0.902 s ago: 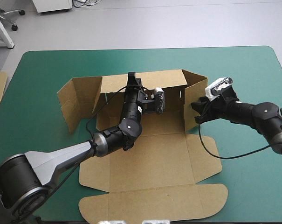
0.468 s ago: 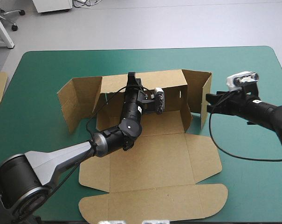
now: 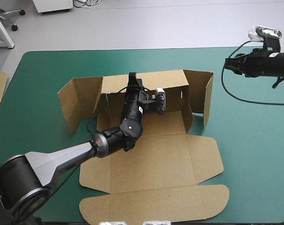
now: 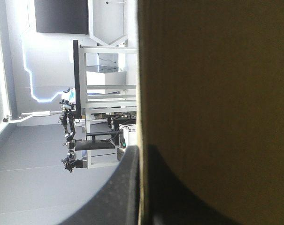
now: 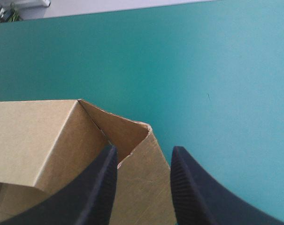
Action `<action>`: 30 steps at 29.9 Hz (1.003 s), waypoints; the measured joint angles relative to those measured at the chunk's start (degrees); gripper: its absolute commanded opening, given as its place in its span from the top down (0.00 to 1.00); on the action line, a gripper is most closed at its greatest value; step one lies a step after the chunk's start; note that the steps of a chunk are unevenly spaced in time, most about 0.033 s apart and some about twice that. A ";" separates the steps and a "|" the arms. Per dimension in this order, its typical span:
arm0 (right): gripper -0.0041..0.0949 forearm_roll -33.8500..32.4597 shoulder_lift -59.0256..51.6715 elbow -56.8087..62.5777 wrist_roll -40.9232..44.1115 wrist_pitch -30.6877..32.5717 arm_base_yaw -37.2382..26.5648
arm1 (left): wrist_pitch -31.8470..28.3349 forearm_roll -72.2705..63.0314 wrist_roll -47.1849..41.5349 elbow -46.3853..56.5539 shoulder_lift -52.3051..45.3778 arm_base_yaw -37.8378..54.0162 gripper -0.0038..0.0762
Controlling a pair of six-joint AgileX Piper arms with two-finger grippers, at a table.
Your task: Fold the box
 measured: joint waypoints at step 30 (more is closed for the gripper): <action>0.70 -3.80 22.44 -14.29 -0.51 10.98 7.89 | 0.00 0.00 -0.24 0.00 0.05 0.00 0.97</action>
